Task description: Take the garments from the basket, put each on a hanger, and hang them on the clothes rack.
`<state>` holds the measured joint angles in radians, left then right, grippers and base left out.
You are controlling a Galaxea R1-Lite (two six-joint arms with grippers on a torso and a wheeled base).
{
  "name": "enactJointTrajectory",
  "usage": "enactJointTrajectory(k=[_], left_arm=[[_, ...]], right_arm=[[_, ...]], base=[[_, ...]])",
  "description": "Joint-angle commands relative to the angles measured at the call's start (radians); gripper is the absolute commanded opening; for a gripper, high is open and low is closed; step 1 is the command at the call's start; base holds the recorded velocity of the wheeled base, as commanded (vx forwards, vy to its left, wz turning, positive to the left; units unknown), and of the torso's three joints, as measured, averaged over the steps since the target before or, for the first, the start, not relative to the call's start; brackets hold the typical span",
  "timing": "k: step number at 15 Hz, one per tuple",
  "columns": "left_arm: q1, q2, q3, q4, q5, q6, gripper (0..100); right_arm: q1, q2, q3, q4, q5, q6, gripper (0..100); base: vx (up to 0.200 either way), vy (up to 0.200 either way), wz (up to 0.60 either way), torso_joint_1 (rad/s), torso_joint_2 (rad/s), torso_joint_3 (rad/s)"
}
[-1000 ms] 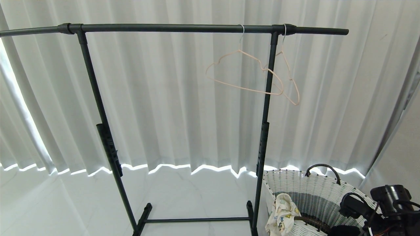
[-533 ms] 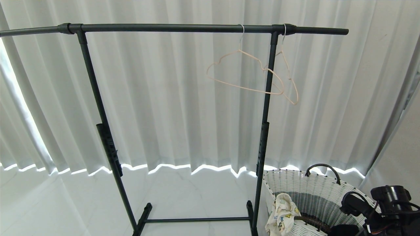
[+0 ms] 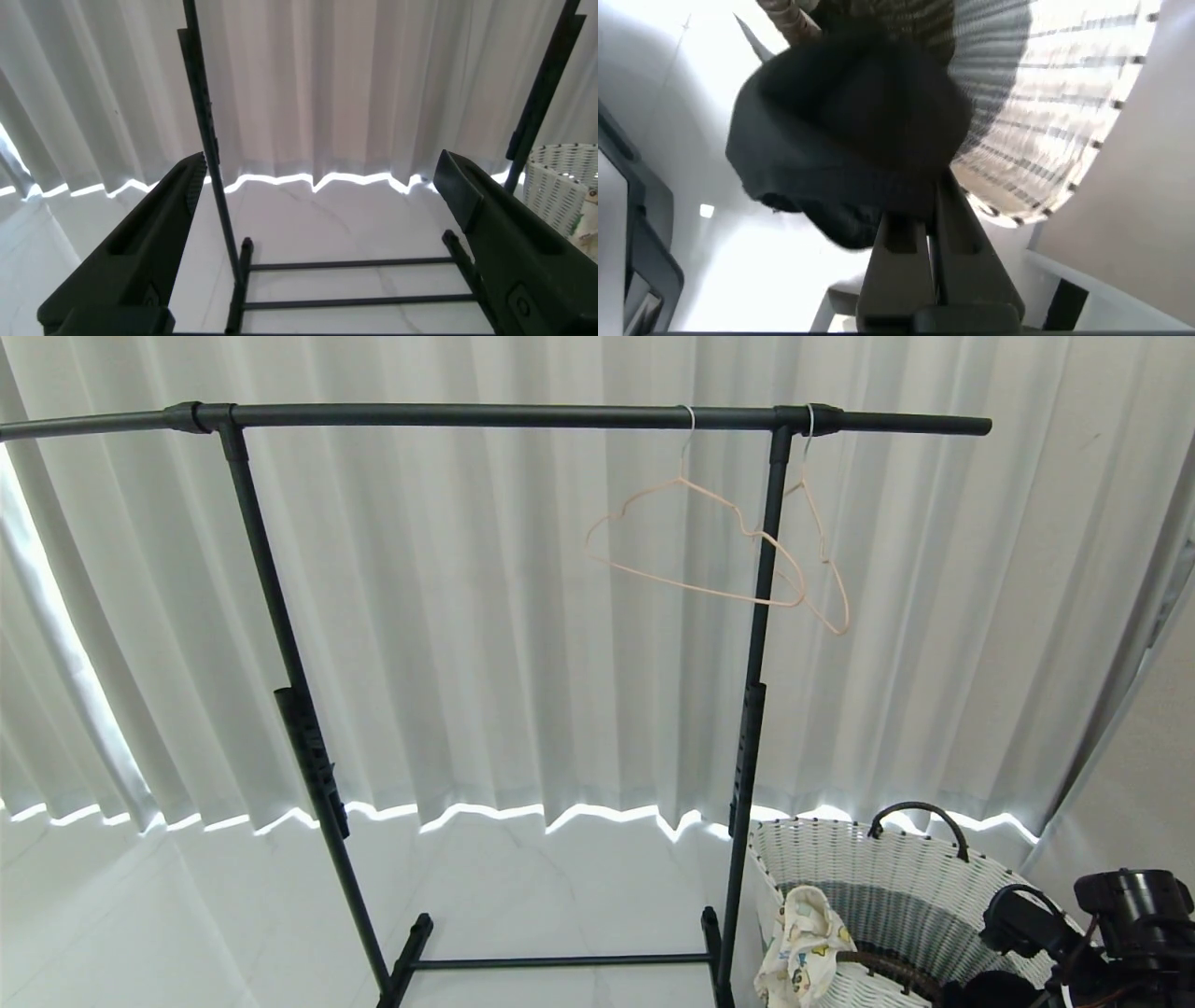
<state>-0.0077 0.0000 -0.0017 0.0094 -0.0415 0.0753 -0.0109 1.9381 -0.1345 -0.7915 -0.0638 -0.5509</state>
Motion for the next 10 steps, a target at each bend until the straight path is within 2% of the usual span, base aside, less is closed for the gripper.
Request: enactJointTrajectory(k=[1,3,4,5,6,8,9,10], left_arm=[[0.0,0.002,0.0,0.001,0.0,0.001,100],[0.0,0.002,0.0,0.0,0.0,0.006,100],[0.0,0.002,0.0,0.0,0.0,0.011,100],[0.0,0.002,0.0,0.0,0.0,0.021,100],[0.0,0.002,0.0,0.0,0.0,0.023,100],[0.0,0.002,0.0,0.0,0.0,0.024,100],[0.0,0.002,0.0,0.0,0.0,0.024,100],[0.0,0.002,0.0,0.0,0.0,0.024,100]], right_arm=[[0.006,-0.149,0.029,0.0,0.001,-0.003,0],[0.009,-0.271,-0.013,0.028,-0.001,-0.04,0],[0.009,-0.343,-0.056,0.095,-0.001,-0.063,0],[0.011,-0.439,-0.136,0.245,-0.001,-0.075,0],[0.02,-0.533,-0.252,0.46,-0.001,-0.078,0],[0.043,-0.666,-0.563,0.949,0.001,-0.078,0],[0.048,-0.683,-0.64,1.055,0.001,-0.078,0],[0.065,-0.712,-0.821,1.29,-0.002,-0.078,0]], base=[[0.0,0.0,0.0,0.0,0.0,0.0],[0.0,0.0,0.0,0.0,0.0,0.0],[0.0,0.0,0.0,0.0,0.0,0.0],[0.0,0.0,0.0,0.0,0.0,0.0],[0.0,0.0,0.0,0.0,0.0,0.0],[0.0,0.0,0.0,0.0,0.0,0.0],[0.0,0.0,0.0,0.0,0.0,0.0],[0.0,0.0,0.0,0.0,0.0,0.0]])
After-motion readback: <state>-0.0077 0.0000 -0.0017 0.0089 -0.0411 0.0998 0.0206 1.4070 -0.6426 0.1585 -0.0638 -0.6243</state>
